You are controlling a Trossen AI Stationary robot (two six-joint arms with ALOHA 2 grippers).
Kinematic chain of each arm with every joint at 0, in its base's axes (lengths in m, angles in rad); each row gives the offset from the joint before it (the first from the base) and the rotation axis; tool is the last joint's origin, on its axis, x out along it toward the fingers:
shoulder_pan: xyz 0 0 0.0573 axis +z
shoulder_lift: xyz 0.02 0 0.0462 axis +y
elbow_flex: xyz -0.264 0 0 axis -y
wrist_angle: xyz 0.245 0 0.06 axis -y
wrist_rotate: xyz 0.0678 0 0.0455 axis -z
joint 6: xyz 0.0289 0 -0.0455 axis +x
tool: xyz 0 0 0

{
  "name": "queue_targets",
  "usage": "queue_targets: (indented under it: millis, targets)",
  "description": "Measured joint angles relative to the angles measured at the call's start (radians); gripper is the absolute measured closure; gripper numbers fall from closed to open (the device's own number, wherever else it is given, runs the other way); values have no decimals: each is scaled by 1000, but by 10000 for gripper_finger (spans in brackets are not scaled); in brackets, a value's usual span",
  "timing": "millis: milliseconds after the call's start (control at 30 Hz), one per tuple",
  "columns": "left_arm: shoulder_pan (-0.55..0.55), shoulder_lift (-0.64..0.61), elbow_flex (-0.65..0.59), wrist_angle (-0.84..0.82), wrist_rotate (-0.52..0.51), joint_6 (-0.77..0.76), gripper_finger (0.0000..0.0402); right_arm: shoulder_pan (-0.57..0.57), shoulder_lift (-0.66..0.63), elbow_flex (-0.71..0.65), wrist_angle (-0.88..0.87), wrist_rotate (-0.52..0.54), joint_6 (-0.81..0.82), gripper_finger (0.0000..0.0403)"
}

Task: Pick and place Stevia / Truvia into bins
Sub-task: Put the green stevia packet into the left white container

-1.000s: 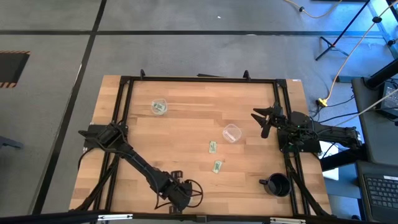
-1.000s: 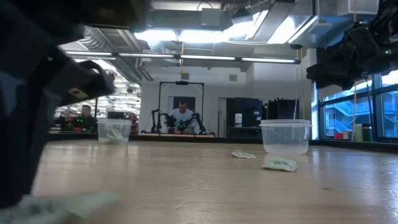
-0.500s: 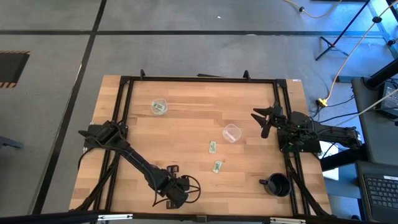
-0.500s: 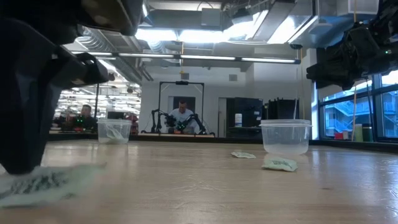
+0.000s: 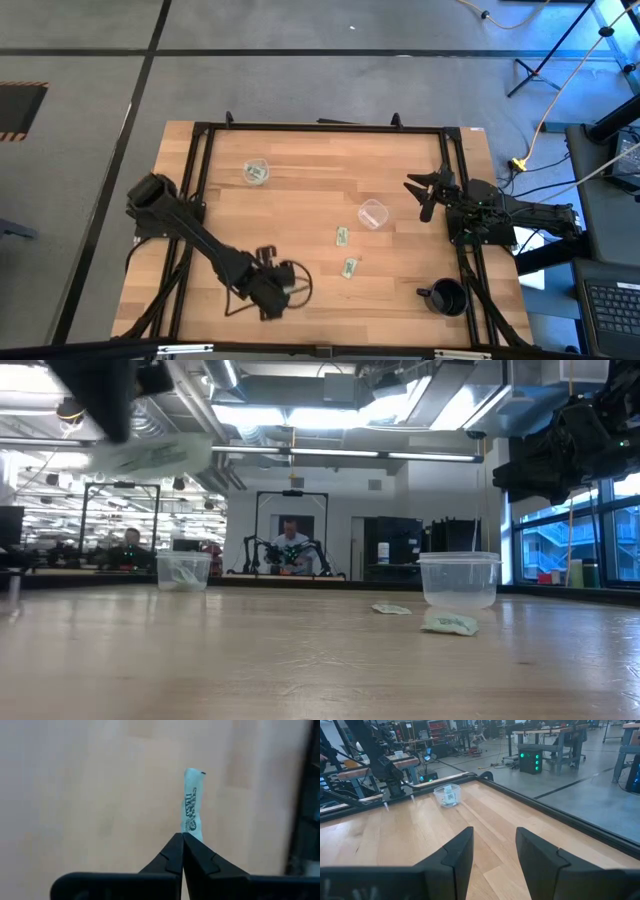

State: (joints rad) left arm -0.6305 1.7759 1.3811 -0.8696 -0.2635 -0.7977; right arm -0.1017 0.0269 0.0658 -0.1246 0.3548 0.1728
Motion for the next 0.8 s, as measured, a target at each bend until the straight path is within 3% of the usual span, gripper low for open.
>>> queue_targets:
  millis: [233, 467, 600, 800]
  targets:
    - [97, -148, 1, -343, -172, -86, 400, 0, 0, 0, 0, 0, -1, 251]
    - [295, -237, 1, -639, -283, -102, 400, 0, 0, 0, 0, 0, -1, 251]
    - [445, -263, 1, -676, -297, -25, 400, 0, 0, 0, 0, 0, -1, 251]
    - [684, -271, -9, -604, -288, 201, 400, 0, 8, 0, -2, 0, -1, 251]
